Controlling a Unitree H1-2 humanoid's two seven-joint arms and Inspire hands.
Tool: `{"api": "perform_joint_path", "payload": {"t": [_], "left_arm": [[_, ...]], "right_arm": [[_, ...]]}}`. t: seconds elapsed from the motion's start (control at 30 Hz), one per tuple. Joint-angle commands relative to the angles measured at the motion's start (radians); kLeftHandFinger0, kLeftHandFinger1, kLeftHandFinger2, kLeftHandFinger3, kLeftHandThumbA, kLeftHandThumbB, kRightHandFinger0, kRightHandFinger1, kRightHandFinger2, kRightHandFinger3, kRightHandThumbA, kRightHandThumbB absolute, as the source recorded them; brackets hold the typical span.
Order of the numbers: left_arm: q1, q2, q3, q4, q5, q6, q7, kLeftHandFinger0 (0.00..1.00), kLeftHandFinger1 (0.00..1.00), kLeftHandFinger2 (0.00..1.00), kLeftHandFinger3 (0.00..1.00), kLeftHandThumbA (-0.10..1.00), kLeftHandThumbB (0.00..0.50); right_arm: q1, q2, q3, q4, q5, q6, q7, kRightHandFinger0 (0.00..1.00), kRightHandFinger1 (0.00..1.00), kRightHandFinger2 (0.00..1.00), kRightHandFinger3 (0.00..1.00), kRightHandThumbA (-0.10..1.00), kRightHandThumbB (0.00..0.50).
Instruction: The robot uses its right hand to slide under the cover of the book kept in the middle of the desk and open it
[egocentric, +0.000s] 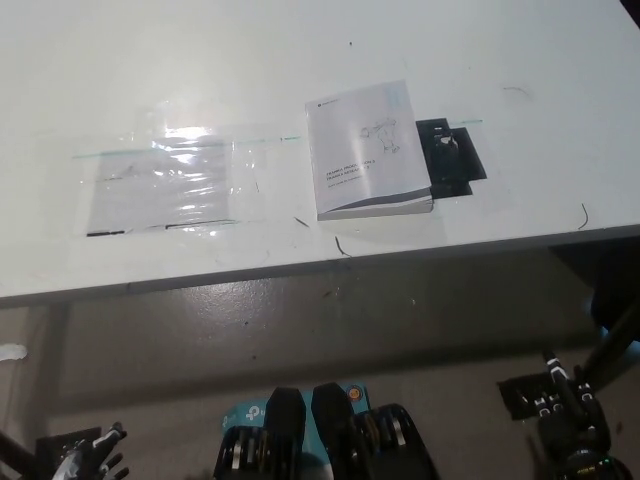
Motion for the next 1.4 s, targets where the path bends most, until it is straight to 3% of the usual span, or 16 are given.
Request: {"api": "perform_joint_path", "payload": {"t": [0.0, 0.23, 0.5, 0.67, 0.77, 0.8, 0.9, 1.13, 1.2, 1.23, 1.3, 1.33, 1.37], "left_arm": [[-0.003, 0.023, -0.013, -0.014, -0.038, -0.011, -0.06, 1.0, 1.0, 1.0, 1.0, 0.78, 0.307], [-0.004, 0.03, -0.03, -0.024, -0.028, 0.006, -0.047, 1.0, 1.0, 1.0, 1.0, 0.82, 0.348], [0.002, 0.045, -0.053, -0.018, -0.048, 0.011, -0.096, 1.0, 1.0, 1.0, 1.0, 0.83, 0.396], [0.005, 0.061, -0.08, -0.011, -0.045, 0.032, -0.117, 1.0, 1.0, 1.0, 1.0, 0.86, 0.477], [0.004, 0.062, -0.08, 0.005, -0.056, 0.008, -0.136, 1.0, 1.0, 1.0, 1.0, 0.84, 0.473], [0.001, 0.064, -0.081, 0.007, -0.054, 0.023, -0.128, 1.0, 1.0, 1.0, 1.0, 0.84, 0.499], [0.0, 0.062, -0.081, 0.009, -0.058, 0.019, -0.127, 1.0, 1.0, 1.0, 1.0, 0.85, 0.484], [0.011, 0.054, -0.071, -0.013, -0.077, 0.021, -0.133, 1.0, 1.0, 1.0, 1.0, 0.86, 0.456], [0.009, 0.055, -0.071, -0.013, -0.078, 0.035, -0.128, 1.0, 1.0, 1.0, 1.0, 0.89, 0.461], [0.01, 0.053, -0.077, -0.011, -0.059, 0.004, -0.107, 1.0, 1.0, 1.0, 1.0, 0.87, 0.446], [0.013, 0.048, -0.068, -0.017, -0.059, 0.002, -0.083, 1.0, 1.0, 1.0, 1.0, 0.85, 0.437], [0.017, 0.046, -0.065, -0.018, -0.063, -0.016, -0.092, 1.0, 1.0, 1.0, 1.0, 0.84, 0.405], [0.017, 0.046, -0.064, -0.018, -0.063, -0.016, -0.092, 1.0, 1.0, 1.0, 1.0, 0.84, 0.405]], "right_arm": [[-0.025, -0.007, 0.005, -0.005, 0.056, 0.005, -0.001, 0.97, 1.0, 1.0, 1.0, 0.92, 0.074], [-0.026, -0.013, 0.012, -0.008, 0.065, -0.004, -0.002, 0.97, 1.0, 1.0, 1.0, 0.96, 0.068], [-0.034, -0.015, 0.005, -0.058, 0.106, 0.016, -0.023, 0.99, 1.0, 1.0, 1.0, 0.97, 0.065], [-0.048, -0.022, -0.007, -0.083, 0.132, 0.016, -0.055, 0.91, 1.0, 1.0, 1.0, 0.97, 0.064], [-0.049, -0.023, -0.006, -0.096, 0.14, 0.02, -0.067, 0.92, 1.0, 1.0, 1.0, 0.99, 0.058], [-0.052, -0.029, -0.007, -0.094, 0.141, 0.017, -0.073, 0.94, 1.0, 1.0, 1.0, 1.0, 0.057], [-0.05, -0.032, -0.006, -0.094, 0.154, 0.01, -0.063, 1.0, 1.0, 1.0, 1.0, 1.0, 0.056], [-0.059, -0.051, -0.017, -0.134, 0.187, 0.008, -0.08, 1.0, 1.0, 1.0, 1.0, 0.94, 0.073], [-0.058, -0.054, -0.016, -0.158, 0.195, 0.007, -0.078, 0.97, 1.0, 1.0, 1.0, 0.94, 0.081], [-0.071, -0.061, -0.029, -0.197, 0.211, 0.008, -0.101, 0.92, 1.0, 1.0, 1.0, 0.93, 0.064], [-0.08, -0.067, -0.036, -0.222, 0.221, 0.016, -0.123, 0.89, 0.98, 1.0, 1.0, 0.91, 0.075], [-0.085, -0.071, -0.043, -0.236, 0.233, 0.02, -0.126, 0.9, 0.99, 1.0, 1.0, 0.91, 0.083], [-0.085, -0.071, -0.043, -0.238, 0.234, 0.021, -0.128, 0.9, 0.99, 1.0, 1.0, 0.91, 0.083]]}}
